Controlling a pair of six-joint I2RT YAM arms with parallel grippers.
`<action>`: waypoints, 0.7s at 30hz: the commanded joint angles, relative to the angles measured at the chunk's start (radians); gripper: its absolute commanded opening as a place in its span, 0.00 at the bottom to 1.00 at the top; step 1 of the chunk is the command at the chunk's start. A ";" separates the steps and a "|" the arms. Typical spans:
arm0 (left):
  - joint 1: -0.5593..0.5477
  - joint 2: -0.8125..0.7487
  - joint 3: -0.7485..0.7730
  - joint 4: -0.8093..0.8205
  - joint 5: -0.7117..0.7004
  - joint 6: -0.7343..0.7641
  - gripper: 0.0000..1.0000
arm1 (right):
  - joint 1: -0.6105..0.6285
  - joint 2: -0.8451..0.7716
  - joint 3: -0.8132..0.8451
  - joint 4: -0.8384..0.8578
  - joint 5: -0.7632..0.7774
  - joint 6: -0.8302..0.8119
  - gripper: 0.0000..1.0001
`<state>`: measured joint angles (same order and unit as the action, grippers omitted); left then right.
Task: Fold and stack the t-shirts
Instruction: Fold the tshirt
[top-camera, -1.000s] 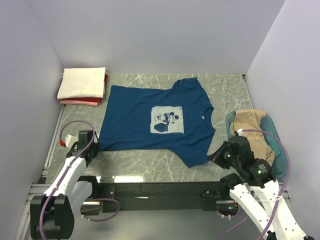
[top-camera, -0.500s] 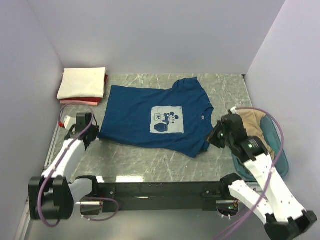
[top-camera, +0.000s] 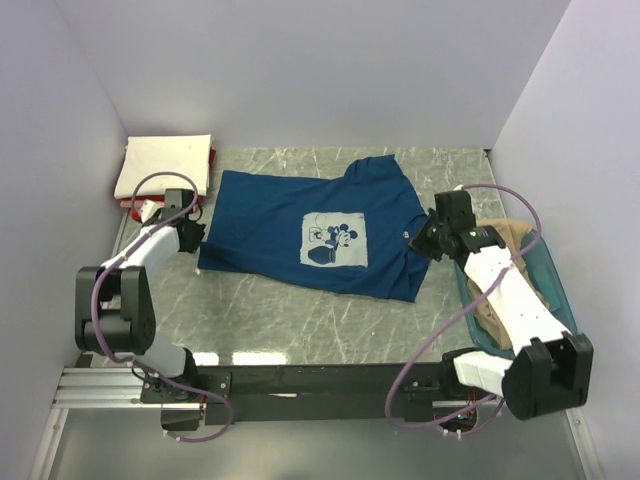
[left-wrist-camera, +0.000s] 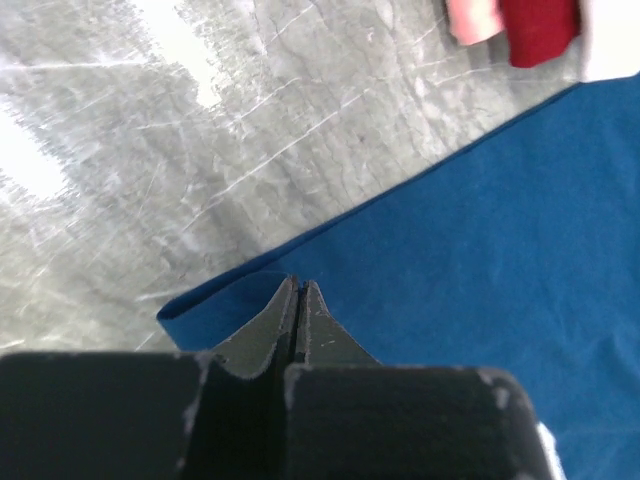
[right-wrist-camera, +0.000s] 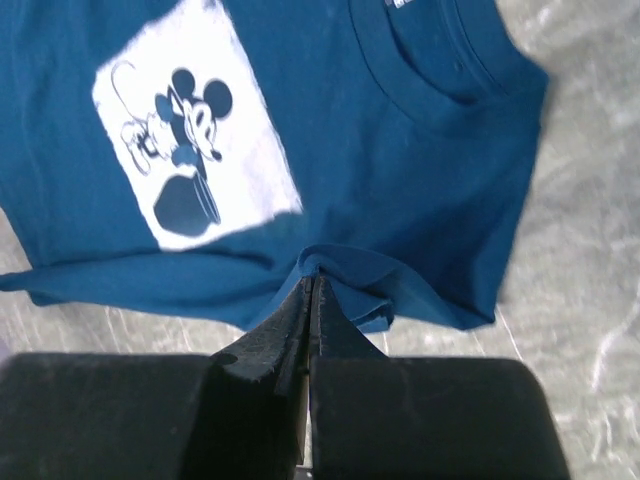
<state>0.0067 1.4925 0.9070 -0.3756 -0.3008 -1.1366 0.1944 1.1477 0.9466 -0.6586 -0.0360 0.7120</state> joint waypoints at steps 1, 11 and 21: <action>-0.002 0.051 0.064 -0.023 -0.004 0.026 0.00 | -0.030 0.047 0.073 0.099 -0.045 -0.025 0.00; -0.002 0.182 0.204 -0.062 0.000 0.026 0.00 | -0.065 0.262 0.273 0.100 -0.024 -0.059 0.00; -0.001 0.245 0.260 -0.077 0.005 0.021 0.00 | -0.104 0.420 0.432 0.088 -0.008 -0.092 0.00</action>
<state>0.0067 1.7275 1.1206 -0.4397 -0.2932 -1.1206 0.1085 1.5578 1.3197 -0.5846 -0.0669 0.6479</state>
